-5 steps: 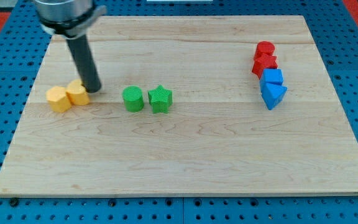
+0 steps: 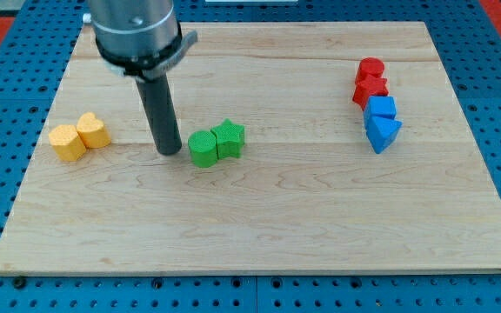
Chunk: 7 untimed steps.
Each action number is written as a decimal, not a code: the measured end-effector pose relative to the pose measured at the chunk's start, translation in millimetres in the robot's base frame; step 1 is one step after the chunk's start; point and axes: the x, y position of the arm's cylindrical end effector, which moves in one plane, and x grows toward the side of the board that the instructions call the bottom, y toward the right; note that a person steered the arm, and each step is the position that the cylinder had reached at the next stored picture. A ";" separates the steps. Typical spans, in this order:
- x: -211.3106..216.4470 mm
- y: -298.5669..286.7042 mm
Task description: Move the red circle closer to the yellow heart
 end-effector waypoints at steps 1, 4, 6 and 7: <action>29.1 49.4; 14.2 331.1; -60.7 316.1; -78.2 320.1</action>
